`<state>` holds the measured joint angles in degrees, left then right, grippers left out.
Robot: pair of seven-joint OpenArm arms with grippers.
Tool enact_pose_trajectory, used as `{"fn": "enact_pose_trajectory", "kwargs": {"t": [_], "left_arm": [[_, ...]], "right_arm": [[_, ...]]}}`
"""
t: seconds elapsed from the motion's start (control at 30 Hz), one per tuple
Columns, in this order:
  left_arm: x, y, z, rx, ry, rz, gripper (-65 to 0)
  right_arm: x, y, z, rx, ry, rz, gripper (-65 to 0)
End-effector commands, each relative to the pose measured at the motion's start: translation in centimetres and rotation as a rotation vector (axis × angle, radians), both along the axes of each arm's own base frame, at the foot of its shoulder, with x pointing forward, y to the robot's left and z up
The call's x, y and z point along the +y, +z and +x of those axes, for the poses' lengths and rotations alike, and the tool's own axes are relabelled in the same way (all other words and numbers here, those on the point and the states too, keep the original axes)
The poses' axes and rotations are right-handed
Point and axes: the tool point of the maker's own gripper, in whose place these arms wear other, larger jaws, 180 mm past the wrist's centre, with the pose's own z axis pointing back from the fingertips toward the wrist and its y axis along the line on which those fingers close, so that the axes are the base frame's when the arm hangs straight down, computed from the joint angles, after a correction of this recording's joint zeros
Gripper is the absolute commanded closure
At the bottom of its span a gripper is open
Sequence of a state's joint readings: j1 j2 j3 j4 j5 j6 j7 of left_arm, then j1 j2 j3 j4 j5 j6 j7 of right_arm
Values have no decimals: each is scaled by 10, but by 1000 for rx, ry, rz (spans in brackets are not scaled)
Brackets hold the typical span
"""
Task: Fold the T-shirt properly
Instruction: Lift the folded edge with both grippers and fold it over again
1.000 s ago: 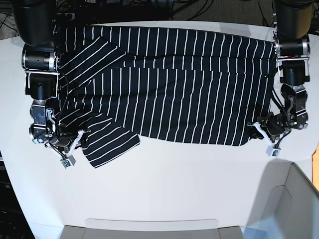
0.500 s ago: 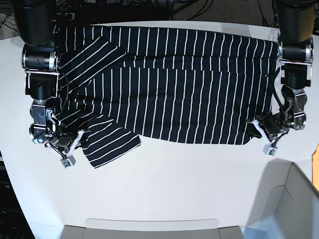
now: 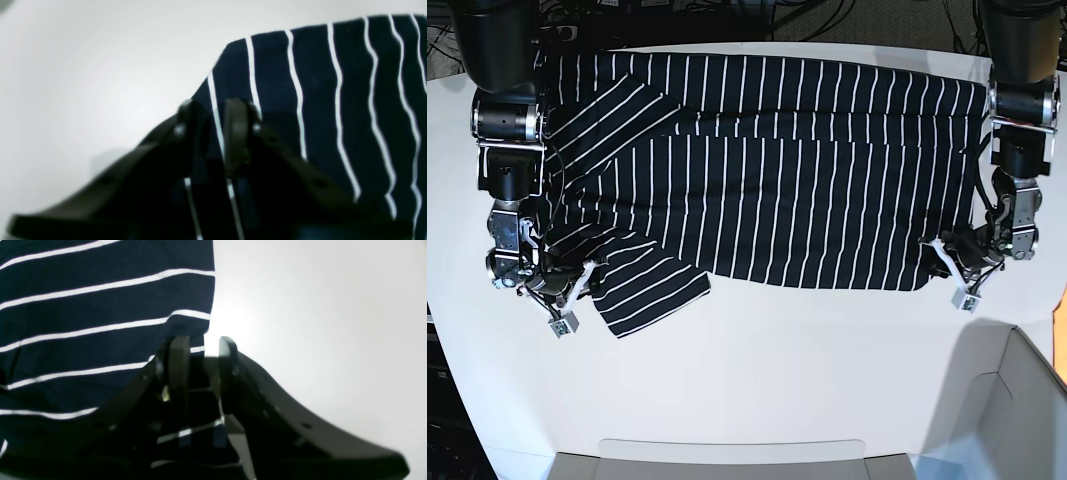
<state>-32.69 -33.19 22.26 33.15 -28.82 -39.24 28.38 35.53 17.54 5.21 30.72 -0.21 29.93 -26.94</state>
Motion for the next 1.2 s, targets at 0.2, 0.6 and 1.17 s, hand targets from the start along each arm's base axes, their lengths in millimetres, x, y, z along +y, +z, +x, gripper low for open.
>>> {"fn": "enact_pose_trajectory", "kwargs": {"t": [0.2, 0.6, 1.17], "left_arm": [[-2, -11, -13, 69, -40, 29, 0], [17, 42, 18, -77, 85, -54, 0], [19, 82, 7, -172, 49, 0, 0]], "right_arm": [[-3, 26, 15, -36, 20, -48, 0], [1, 76, 32, -167, 66, -122, 0], [12, 104, 9, -246, 134, -229, 0]]}}
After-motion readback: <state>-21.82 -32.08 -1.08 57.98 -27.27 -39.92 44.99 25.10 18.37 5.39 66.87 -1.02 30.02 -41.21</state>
